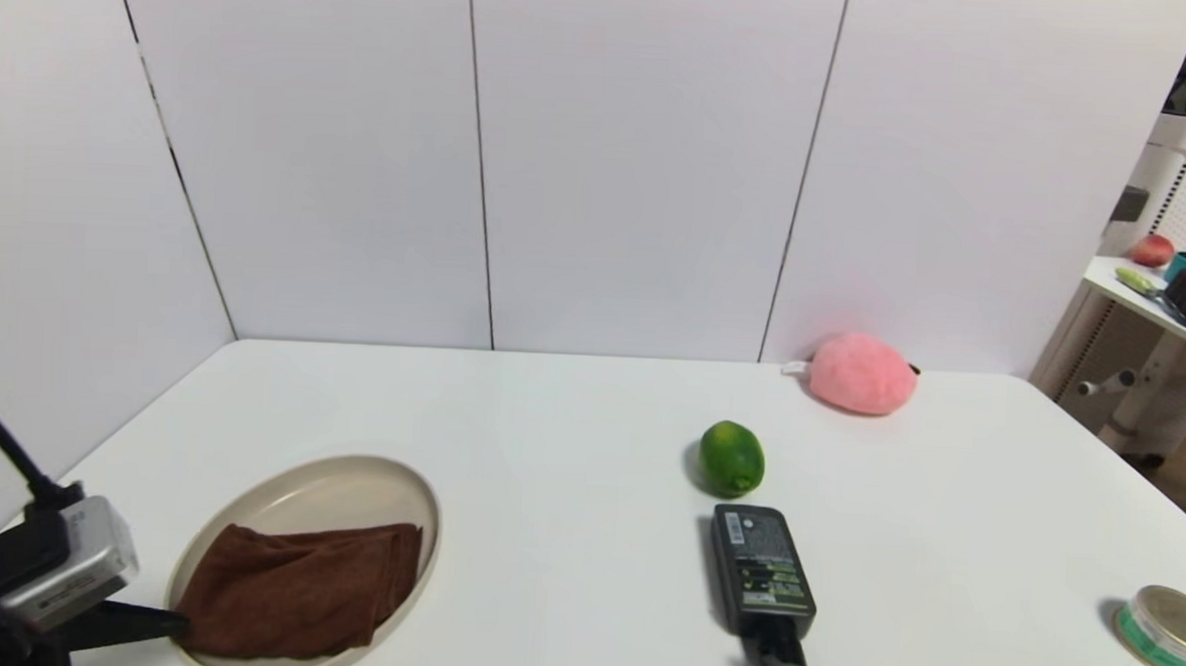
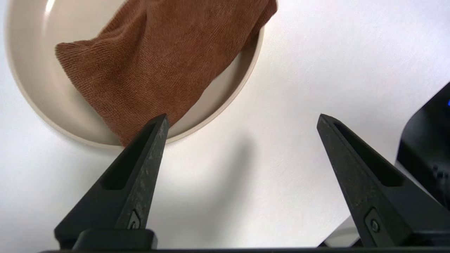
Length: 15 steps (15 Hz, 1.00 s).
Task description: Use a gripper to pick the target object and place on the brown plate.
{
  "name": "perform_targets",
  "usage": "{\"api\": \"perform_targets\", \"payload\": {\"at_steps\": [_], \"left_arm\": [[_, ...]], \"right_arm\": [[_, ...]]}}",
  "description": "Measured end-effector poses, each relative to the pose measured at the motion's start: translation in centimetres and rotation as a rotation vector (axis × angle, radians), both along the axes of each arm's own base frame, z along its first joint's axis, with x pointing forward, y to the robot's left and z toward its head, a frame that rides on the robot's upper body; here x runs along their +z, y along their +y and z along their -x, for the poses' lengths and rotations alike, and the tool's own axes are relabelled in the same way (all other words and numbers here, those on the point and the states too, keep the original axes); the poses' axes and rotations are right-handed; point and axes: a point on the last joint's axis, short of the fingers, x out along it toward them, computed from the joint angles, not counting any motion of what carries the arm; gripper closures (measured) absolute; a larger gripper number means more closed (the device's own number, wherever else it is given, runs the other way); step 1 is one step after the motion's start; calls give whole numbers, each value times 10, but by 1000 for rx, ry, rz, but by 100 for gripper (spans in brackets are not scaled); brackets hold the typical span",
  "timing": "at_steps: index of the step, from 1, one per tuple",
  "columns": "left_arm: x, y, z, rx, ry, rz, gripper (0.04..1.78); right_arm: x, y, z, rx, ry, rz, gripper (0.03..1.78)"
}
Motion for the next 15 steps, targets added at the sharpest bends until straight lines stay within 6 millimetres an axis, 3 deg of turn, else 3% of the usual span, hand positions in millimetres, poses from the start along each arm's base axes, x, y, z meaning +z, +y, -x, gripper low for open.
{"api": "perform_targets", "payload": {"at_steps": [6, 9, 15], "left_arm": [[-10, 2, 59, 204, -384, 276, 19], [-24, 5, 84, 340, -572, 305, 17], [-59, 9, 106, 489, -709, 276, 15]], "right_arm": [[0, 0, 0, 0, 0, 0, 12], [0, 0, 0, 0, 0, 0, 12], [0, 0, 0, 0, 0, 0, 12]]}}
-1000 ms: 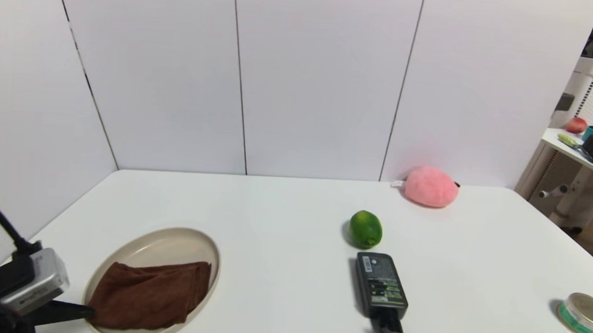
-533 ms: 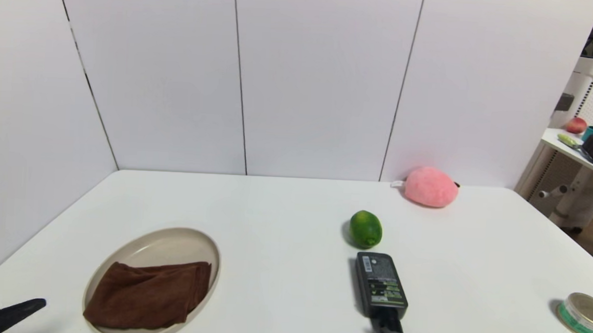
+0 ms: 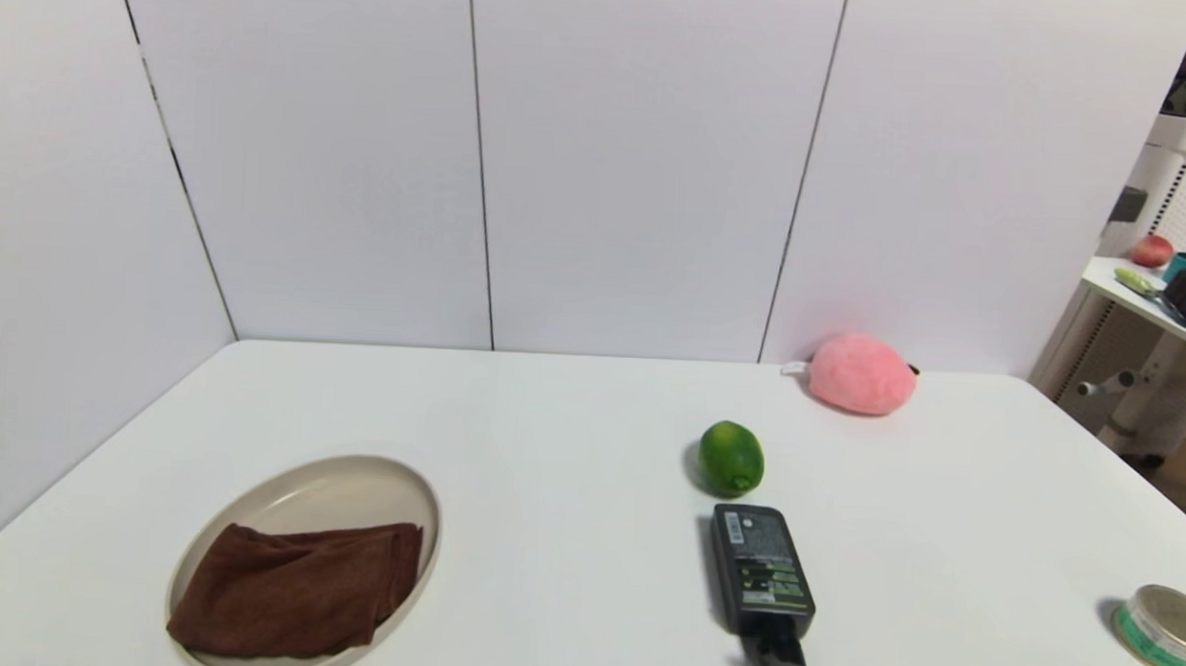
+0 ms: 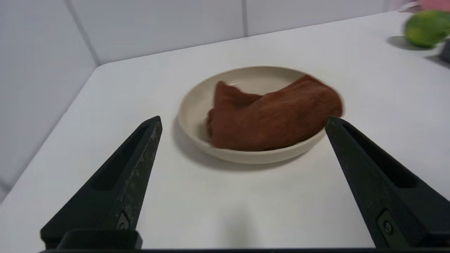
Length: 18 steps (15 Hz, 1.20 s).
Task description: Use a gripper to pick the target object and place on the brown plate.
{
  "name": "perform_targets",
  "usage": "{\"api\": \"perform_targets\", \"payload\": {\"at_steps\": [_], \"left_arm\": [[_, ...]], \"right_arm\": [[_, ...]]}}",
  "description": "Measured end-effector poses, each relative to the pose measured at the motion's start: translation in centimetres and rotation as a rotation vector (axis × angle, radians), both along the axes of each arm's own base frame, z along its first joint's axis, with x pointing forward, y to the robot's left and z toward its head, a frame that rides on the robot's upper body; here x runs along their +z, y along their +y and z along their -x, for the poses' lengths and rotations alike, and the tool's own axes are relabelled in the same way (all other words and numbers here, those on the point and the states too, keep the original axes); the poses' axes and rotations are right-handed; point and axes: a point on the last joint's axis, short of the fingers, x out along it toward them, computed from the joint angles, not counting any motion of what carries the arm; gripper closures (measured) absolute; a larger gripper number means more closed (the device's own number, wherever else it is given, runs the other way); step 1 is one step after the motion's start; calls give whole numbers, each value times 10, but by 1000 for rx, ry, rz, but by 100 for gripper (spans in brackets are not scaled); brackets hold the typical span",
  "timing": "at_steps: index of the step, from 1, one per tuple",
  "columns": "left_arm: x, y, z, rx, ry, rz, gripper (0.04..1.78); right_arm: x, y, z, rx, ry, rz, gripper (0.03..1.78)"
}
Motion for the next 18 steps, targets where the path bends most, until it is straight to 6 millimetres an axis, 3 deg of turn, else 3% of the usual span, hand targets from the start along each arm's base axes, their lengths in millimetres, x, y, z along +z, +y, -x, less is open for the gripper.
{"api": "perform_targets", "payload": {"at_steps": [3, 18], "left_arm": [[-16, 3, 7, 135, 54, -5, 14], [-17, 4, 9, 154, 24, 103, 13]], "right_arm": [[0, 0, 0, 1, 0, 1, 12], [0, 0, 0, 0, 0, 0, 12]]}}
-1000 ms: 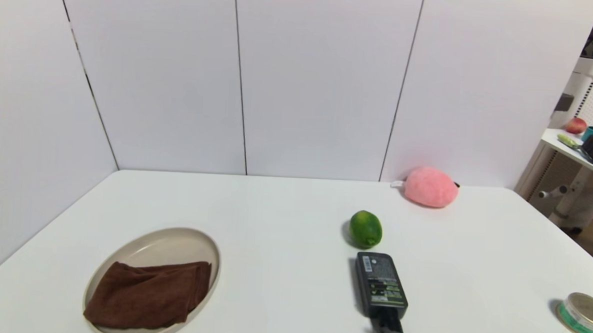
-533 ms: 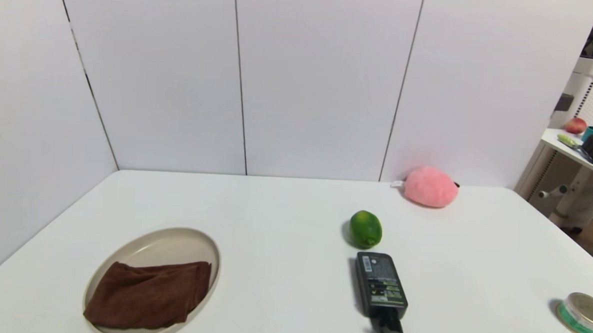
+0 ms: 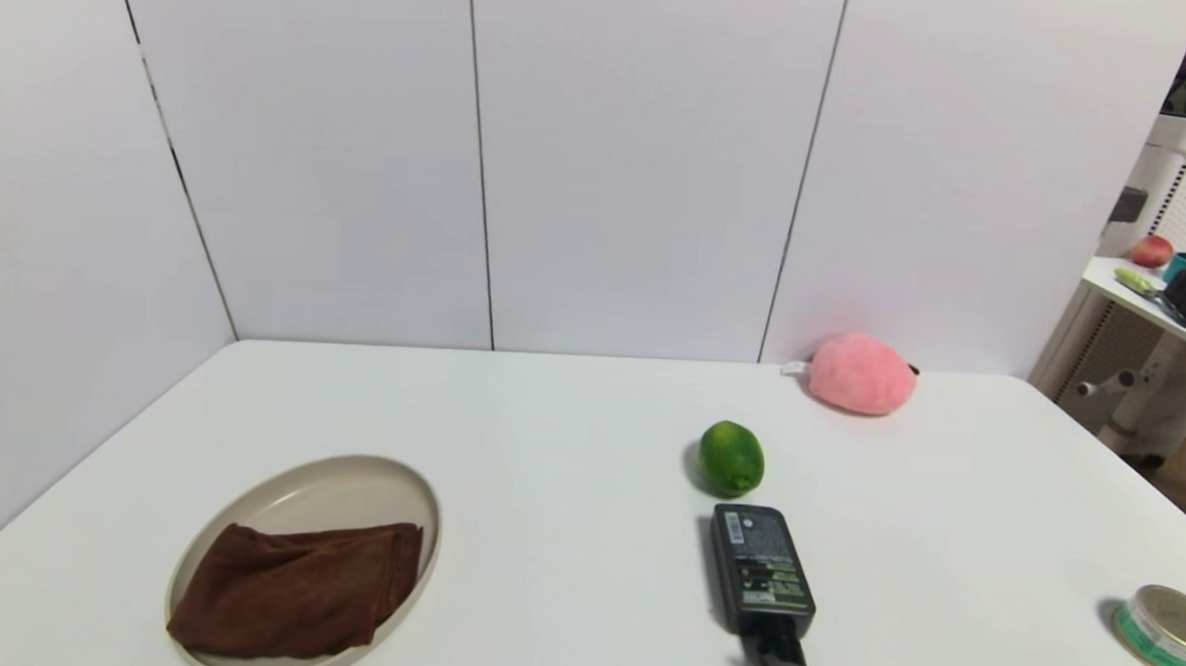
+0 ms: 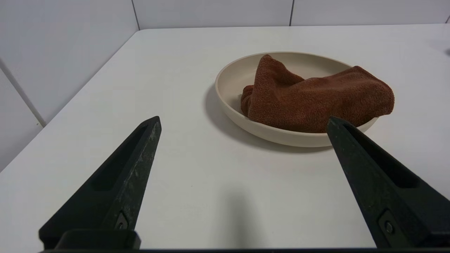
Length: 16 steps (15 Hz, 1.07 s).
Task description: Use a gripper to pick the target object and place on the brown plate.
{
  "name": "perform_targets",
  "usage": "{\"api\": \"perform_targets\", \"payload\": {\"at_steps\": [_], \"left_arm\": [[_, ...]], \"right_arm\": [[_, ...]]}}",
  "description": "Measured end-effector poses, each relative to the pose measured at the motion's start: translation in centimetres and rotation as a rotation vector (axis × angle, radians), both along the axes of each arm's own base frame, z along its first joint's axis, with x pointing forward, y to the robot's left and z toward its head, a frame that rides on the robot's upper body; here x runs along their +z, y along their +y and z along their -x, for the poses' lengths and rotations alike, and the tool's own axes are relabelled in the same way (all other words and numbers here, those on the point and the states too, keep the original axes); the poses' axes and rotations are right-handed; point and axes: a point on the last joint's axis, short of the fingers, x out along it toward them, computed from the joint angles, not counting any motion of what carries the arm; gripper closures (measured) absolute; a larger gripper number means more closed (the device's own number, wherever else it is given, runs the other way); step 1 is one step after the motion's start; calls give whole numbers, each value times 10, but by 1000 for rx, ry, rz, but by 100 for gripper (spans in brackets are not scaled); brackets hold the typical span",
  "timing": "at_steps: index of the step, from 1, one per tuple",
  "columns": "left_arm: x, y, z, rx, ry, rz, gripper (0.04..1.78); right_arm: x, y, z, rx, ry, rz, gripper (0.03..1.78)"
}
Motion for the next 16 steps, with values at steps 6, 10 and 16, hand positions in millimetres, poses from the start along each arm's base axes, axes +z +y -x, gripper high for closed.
{"api": "perform_targets", "payload": {"at_steps": [6, 10, 16], "left_arm": [[0, 0, 0, 0, 0, 0, 13], [0, 0, 0, 0, 0, 0, 13], [0, 0, 0, -1, 0, 0, 13]], "right_arm": [[0, 0, 0, -1, 0, 0, 12], [0, 0, 0, 2, 1, 0, 12], [0, 0, 0, 2, 2, -6, 12]]}}
